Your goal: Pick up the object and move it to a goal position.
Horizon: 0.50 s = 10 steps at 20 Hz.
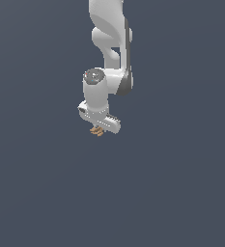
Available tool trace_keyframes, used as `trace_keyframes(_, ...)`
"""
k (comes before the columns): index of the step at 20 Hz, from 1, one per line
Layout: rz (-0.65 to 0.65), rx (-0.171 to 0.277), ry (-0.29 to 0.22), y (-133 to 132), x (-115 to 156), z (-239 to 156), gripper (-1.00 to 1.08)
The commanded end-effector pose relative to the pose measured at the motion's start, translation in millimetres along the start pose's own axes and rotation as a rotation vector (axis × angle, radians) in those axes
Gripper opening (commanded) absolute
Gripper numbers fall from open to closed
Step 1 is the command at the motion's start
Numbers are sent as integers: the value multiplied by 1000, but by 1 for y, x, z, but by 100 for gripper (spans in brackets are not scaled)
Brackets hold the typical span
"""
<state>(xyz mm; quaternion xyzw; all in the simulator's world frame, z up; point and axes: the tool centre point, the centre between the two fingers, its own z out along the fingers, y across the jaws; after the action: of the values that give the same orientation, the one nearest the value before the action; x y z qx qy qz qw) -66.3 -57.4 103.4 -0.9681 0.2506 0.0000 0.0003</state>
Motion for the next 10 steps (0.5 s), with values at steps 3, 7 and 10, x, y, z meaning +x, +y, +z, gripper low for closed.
trace_keyframes(3, 0, 0, 1, -8, -4, -42, -100)
trace_keyframes(7, 1, -1, 1, -15, -8, -86, -100)
trace_keyframes(10, 2, -2, 1, -21, -11, -119, -100)
